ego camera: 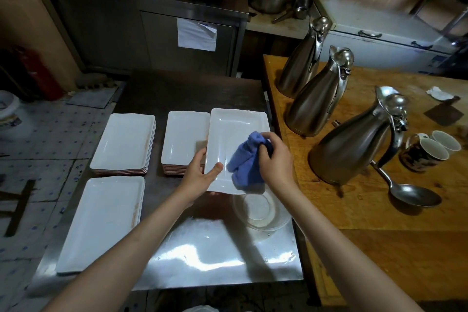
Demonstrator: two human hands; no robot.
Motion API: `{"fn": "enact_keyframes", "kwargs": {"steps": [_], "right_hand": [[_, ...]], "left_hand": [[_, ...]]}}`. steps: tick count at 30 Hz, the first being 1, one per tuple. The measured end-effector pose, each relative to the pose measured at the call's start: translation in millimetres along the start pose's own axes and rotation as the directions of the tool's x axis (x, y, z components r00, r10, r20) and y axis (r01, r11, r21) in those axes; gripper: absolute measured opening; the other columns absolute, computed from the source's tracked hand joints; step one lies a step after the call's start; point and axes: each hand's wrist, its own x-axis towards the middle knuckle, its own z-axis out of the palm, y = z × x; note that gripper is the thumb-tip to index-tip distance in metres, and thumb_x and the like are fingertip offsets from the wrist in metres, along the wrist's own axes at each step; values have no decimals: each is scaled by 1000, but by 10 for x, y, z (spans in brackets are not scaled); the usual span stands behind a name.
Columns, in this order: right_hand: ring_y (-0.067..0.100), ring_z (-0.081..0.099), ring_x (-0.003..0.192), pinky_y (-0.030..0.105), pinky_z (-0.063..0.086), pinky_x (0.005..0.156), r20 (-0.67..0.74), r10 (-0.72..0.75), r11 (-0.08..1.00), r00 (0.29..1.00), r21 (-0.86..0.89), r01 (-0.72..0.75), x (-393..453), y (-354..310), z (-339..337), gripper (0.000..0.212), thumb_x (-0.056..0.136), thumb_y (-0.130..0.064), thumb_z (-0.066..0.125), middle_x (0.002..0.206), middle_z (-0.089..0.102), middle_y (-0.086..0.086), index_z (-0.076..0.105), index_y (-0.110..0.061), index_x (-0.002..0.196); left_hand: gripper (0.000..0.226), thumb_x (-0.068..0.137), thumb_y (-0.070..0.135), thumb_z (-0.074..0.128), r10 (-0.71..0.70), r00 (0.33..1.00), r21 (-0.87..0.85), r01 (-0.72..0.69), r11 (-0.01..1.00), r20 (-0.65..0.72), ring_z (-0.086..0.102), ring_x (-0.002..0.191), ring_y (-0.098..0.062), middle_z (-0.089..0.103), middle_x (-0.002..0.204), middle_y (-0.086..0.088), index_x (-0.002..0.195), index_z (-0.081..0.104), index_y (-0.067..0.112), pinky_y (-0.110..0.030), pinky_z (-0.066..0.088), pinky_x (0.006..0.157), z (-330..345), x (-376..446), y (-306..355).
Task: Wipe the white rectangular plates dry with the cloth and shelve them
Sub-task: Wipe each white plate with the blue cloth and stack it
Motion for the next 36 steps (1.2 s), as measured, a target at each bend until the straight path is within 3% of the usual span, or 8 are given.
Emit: {"fn": "enact_keyframes", "kwargs": {"steps": [4, 8, 12, 15, 19, 26, 31, 36], "right_hand": [[14, 51, 106, 21, 39, 94, 65, -180, 967, 982, -170, 188, -99, 136, 8, 27, 83, 4, 55, 117, 60, 12, 70, -5, 104], [22, 47, 121, 27, 34, 101, 271, -219, 929, 937, -237, 285, -317, 273, 77, 34, 85, -24, 55, 130, 54, 9, 68, -9, 112], [31, 59, 103, 31, 46, 85, 291, -321, 868, 901, -291, 403, -384, 308, 133, 16, 77, -10, 73, 116, 62, 13, 72, -9, 94], [29, 58, 83, 38, 53, 67, 315, -412, 807, 855, -308, 503, -358, 339, 114, 12, 75, -5, 68, 97, 64, 11, 65, -7, 86], [30, 55, 86, 41, 50, 65, 186, -223, 899, 957, -341, 276, -240, 319, 46, 32, 74, -6, 73, 95, 58, 17, 57, -4, 101], [29, 55, 89, 33, 50, 60, -3, -231, 891, 973, -403, 210, 145, 408, 32, 33, 81, -11, 72, 105, 55, 16, 64, -11, 113], [23, 55, 98, 30, 50, 81, -60, -125, 946, 990, -307, 101, 320, 324, 60, 35, 87, -8, 64, 113, 56, 11, 61, -12, 122], [18, 59, 102, 33, 52, 86, -124, 10, 985, 992, -169, -31, 430, 207, 81, 42, 82, -4, 65, 113, 62, 4, 54, -15, 121]], "left_hand": [[50, 89, 29, 62, 7, 1000, -5, -7, 1000, -10, 56, 114, -21, 52, 130, 3, 133, 39, 29, -36, 53, 89, -16, 12, 14], [46, 89, 26, 62, 16, 1000, -18, -16, 1000, -19, 55, 116, -21, 51, 130, 3, 128, 38, 32, -41, 52, 92, -32, 12, 31], [51, 88, 28, 63, 21, 999, -9, -22, 1000, -26, 54, 118, -20, 52, 133, 3, 133, 39, 29, -44, 49, 97, -32, -6, 8], [49, 91, 23, 61, 22, 999, -5, -22, 1000, -36, 53, 116, -16, 51, 126, 9, 134, 40, 26, -41, 48, 98, -16, -26, 4], [55, 91, 24, 60, 11, 1000, 10, -11, 1000, 7, 50, 119, -17, 48, 129, 6, 141, 35, 24, -43, 48, 98, -11, -45, 26], [46, 90, 23, 61, 11, 999, -51, -8, 999, 51, 54, 120, -22, 53, 126, 5, 128, 38, 36, -46, 50, 96, 29, -83, 22], [46, 91, 22, 60, 14, 996, -51, -9, 999, 90, 55, 118, -22, 52, 130, 0, 129, 37, 36, -39, 54, 90, 30, -107, 64], [50, 90, 23, 61, 7, 995, -30, -4, 1000, 101, 58, 115, -23, 52, 131, -3, 134, 37, 31, -40, 55, 88, -12, -113, 78]]}}
